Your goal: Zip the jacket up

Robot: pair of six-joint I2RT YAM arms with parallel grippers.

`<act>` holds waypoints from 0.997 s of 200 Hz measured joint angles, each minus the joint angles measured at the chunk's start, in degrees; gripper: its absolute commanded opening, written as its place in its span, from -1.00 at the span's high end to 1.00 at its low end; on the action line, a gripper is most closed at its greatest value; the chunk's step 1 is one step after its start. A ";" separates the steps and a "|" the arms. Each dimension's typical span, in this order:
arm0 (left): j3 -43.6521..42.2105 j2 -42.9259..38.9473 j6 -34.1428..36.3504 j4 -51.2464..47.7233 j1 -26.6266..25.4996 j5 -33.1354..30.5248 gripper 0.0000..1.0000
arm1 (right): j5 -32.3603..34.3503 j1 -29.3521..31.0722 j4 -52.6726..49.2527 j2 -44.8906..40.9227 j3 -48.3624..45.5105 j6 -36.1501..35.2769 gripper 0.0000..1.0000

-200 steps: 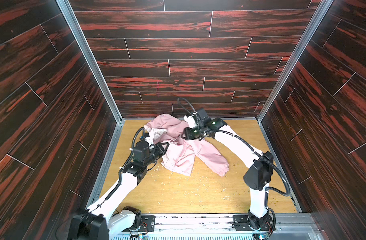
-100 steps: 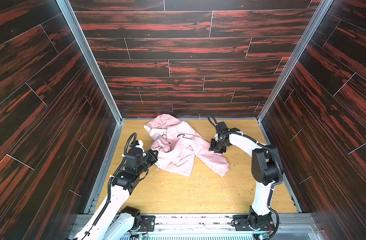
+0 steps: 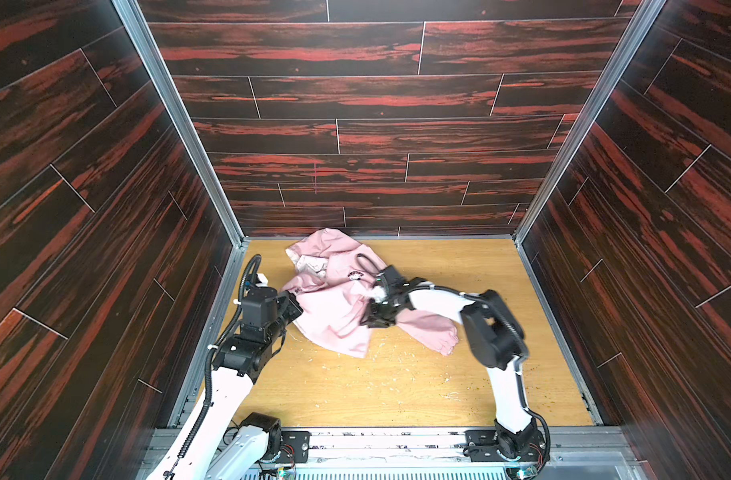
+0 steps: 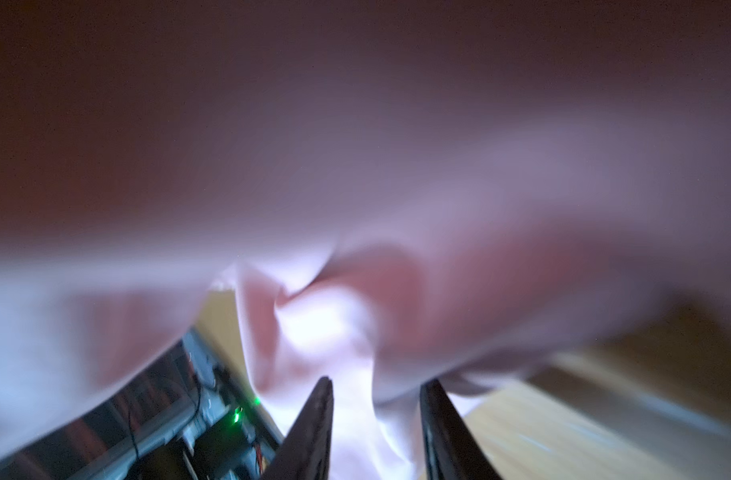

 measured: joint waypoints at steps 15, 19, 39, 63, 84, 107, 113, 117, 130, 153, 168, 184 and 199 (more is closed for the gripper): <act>1.75 0.87 1.14 -0.74 1.33 -2.21 1.00 | -1.46 3.26 0.00 0.52 3.15 -1.18 0.19; 2.21 1.16 1.42 -0.98 1.79 -2.67 1.00 | -1.84 3.72 0.07 0.39 3.61 -1.40 0.18; 3.96 2.93 2.62 -1.29 4.11 -3.63 1.00 | -1.53 2.08 0.72 -1.84 2.78 -1.86 0.14; 5.27 5.35 3.78 -1.14 6.03 -3.61 1.00 | 1.68 -8.24 0.44 -7.08 -3.06 -1.20 0.12; 5.40 6.36 4.17 -0.79 7.41 -3.17 1.00 | 5.11 -18.58 0.24 -10.36 -7.82 -1.16 0.14; 5.88 7.34 4.17 -0.17 9.07 -2.19 1.00 | 7.72 -22.29 -0.11 -10.84 -11.96 -1.18 0.17; 6.03 7.61 4.17 0.13 9.40 -1.77 1.00 | 7.61 -21.81 -0.04 -10.84 -13.20 -1.18 0.17; 6.14 7.76 4.15 0.26 9.55 -1.53 1.00 | 7.34 -21.24 0.09 -10.84 -14.12 -0.94 0.18; 6.38 8.13 4.13 0.70 9.94 -0.48 1.00 | 6.43 -19.17 0.70 -10.80 -16.63 -0.17 0.18; 6.38 8.15 3.93 1.60 10.14 1.62 1.00 | 4.87 -15.54 1.90 -10.71 -18.36 1.42 0.18; 6.40 8.15 3.91 1.84 10.16 2.86 1.00 | 3.69 -13.40 3.23 -10.27 -17.94 2.49 0.19; 6.43 8.15 3.76 1.90 10.21 3.78 1.00 | 2.40 -11.17 4.50 -8.63 -16.61 3.65 0.20; 6.45 8.15 3.72 1.88 10.27 4.37 1.00 | 0.52 -8.81 6.21 -6.32 -14.62 4.94 0.20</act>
